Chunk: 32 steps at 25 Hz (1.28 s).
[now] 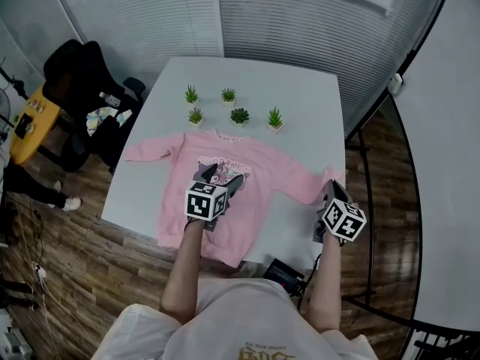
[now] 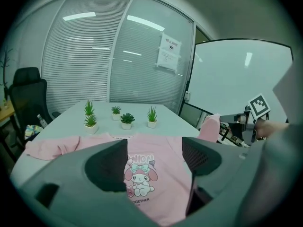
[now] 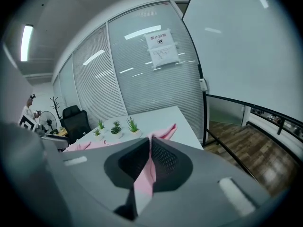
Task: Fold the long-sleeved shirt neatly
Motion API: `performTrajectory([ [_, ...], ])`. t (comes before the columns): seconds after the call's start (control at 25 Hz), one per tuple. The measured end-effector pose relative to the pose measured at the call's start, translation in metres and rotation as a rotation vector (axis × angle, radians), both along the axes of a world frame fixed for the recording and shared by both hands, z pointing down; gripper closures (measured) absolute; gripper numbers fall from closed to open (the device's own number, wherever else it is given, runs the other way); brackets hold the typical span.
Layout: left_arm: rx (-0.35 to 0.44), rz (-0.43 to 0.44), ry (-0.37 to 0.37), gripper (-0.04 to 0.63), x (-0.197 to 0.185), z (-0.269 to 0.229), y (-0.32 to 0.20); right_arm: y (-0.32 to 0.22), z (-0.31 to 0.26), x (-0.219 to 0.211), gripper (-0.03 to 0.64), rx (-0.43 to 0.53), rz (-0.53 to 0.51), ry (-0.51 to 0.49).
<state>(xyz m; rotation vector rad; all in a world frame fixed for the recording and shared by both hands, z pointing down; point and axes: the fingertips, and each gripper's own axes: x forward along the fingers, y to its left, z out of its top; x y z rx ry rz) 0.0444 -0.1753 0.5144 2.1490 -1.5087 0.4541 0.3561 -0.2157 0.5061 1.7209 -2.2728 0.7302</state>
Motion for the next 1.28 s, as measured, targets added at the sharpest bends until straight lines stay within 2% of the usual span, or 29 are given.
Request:
performTrajectory([
  [0.2,0.003,-0.014,-0.099,0.205,-0.029,-0.003,0.011,0.001,-0.006,-0.032,0.591,0.012,-0.059,-0.039],
  [0.52,0.021,-0.052,-0.129,0.185,-0.075,-0.024,0.020,0.003,-0.022,-0.081,0.591,0.044,-0.097,-0.088],
  [0.8,0.017,-0.061,-0.147,0.170,-0.121,-0.030,0.018,-0.001,-0.037,-0.129,0.591,0.064,-0.139,-0.089],
  [1.0,-0.042,-0.031,-0.118,0.170,-0.154,-0.014,0.016,-0.008,-0.036,-0.167,0.591,0.066,-0.160,-0.065],
  [1.28,-0.053,0.007,-0.096,0.161,-0.199,0.004,0.003,-0.016,-0.027,-0.226,0.591,0.041,-0.178,-0.025],
])
